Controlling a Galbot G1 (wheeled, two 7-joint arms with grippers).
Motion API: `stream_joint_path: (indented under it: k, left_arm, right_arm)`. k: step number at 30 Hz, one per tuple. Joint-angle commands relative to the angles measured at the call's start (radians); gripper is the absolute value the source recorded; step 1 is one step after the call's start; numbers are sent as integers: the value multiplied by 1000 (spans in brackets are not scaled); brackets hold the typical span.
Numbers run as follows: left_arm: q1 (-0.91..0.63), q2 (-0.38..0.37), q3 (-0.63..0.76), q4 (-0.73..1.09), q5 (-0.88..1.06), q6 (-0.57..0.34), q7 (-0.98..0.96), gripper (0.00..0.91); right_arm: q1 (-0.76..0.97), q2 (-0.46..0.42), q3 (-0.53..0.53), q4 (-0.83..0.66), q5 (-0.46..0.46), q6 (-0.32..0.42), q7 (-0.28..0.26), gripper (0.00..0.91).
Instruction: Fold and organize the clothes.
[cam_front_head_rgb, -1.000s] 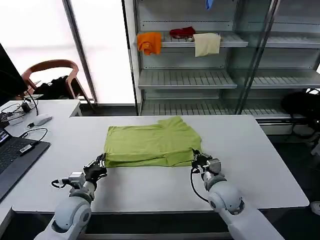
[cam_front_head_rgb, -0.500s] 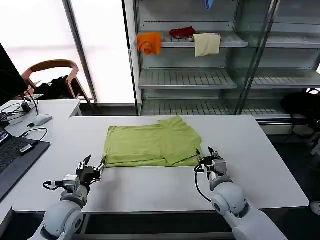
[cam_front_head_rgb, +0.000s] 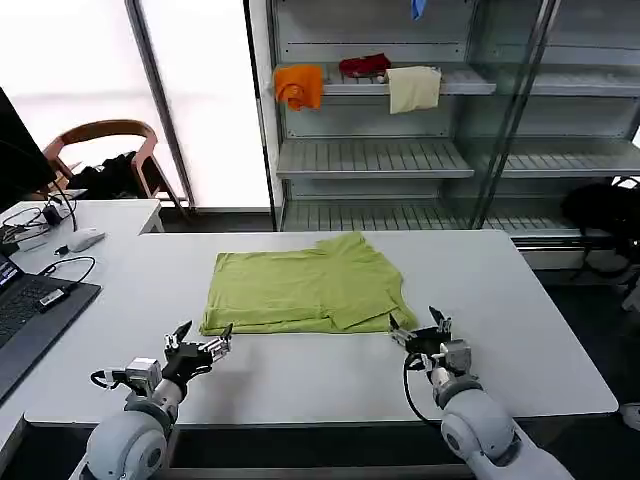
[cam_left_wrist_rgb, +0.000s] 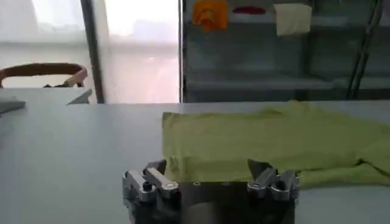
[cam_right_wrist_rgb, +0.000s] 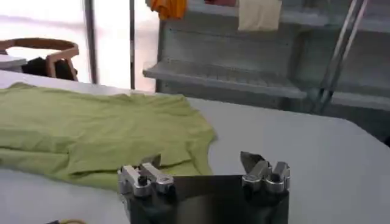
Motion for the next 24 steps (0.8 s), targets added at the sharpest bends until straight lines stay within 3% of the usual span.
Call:
stream_joint_path:
  k: [1,9,12,15,21,23,24]
  left_arm:
    - [-23,-6,-7,80,-50,-17,34,907]
    - [-48,-3,-4,147,-50,-38,50,907]
    - [-55,-5,1,162,-49,-40,52,877]
    - [-59,-6,2,177,-47,-45,56,776]
    - [-64,-6,4,200,-43,-51,59,675]
    - [-65,-6,4,203,-43,-52,60,595]
    - [-65,-6,5,205,-42,-53,60,584]
  right_arm:
    - [-13,1,-1,-52,-5,50,-57,907]
    - [25,13,-16,-86,-16,51,-64,907]
    - [32,15,-18,-93,-17,51,-63,907]
    - [38,15,-19,-97,-16,51,-65,907]
    - [46,22,-24,-115,-17,51,-69,796]
    - [45,24,-25,-118,-17,51,-70,645]
    - [44,24,-26,-119,-17,52,-71,645]
